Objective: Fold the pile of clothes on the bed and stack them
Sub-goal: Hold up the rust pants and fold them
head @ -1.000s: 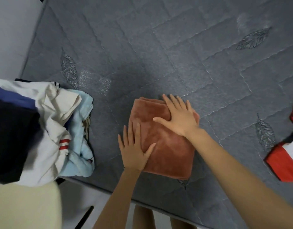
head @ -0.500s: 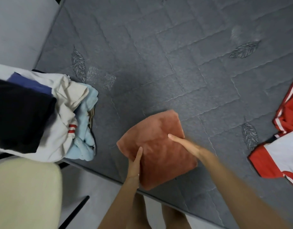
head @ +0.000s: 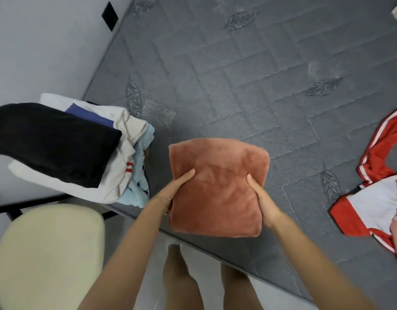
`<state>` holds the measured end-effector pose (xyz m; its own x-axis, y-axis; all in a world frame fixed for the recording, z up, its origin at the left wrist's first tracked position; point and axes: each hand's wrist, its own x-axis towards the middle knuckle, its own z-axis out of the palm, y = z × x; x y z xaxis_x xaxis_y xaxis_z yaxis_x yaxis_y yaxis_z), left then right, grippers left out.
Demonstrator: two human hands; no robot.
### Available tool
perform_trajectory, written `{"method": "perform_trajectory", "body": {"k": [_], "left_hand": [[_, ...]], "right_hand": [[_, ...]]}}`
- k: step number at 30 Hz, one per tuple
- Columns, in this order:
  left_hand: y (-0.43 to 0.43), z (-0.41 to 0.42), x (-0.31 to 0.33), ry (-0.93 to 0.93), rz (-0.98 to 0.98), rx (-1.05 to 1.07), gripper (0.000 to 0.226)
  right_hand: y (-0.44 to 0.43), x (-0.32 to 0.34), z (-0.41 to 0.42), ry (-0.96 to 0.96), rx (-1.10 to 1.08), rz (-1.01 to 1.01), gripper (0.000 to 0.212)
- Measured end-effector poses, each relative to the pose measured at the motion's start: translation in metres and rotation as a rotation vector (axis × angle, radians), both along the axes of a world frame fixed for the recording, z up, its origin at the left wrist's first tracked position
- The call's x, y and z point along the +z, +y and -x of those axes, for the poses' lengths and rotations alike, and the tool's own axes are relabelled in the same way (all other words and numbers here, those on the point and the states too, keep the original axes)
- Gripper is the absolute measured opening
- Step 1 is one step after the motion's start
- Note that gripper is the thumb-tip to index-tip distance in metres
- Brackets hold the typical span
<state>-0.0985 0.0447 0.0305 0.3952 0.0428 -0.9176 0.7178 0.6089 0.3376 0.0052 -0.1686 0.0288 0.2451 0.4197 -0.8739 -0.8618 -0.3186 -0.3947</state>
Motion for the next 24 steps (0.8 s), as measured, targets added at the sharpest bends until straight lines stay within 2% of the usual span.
{"method": "perform_trajectory", "body": {"k": [5,8,12,14,15,19,22,24], "left_hand": [[0.039,-0.006,0.052,-0.184,-0.025,0.122,0.06],[0.068,-0.002,0.088,-0.307,-0.032,0.189,0.039],[0.129,0.025,0.144,-0.382,-0.087,0.133,0.062],[0.171,0.046,0.17,-0.414,-0.153,0.126,0.051],[0.192,0.057,0.185,-0.421,-0.164,0.134,0.045],[0.265,0.1,0.22,-0.383,-0.14,0.13,0.048],[0.304,0.116,0.233,-0.384,-0.178,0.14,0.043],[0.324,0.122,0.233,-0.404,-0.183,0.135,0.042]], "right_hand": [[0.048,0.071,-0.007,-0.168,-0.059,-0.012,0.06],[0.089,0.112,0.002,-0.272,-0.143,-0.038,0.059],[0.158,0.17,0.037,-0.339,-0.268,-0.126,0.052],[0.197,0.191,0.062,-0.354,-0.31,-0.187,0.048],[0.217,0.197,0.075,-0.36,-0.335,-0.201,0.047],[0.285,0.209,0.123,-0.333,-0.336,-0.251,0.051],[0.321,0.21,0.146,-0.325,-0.323,-0.265,0.05],[0.337,0.202,0.154,-0.311,-0.301,-0.271,0.057]]}}
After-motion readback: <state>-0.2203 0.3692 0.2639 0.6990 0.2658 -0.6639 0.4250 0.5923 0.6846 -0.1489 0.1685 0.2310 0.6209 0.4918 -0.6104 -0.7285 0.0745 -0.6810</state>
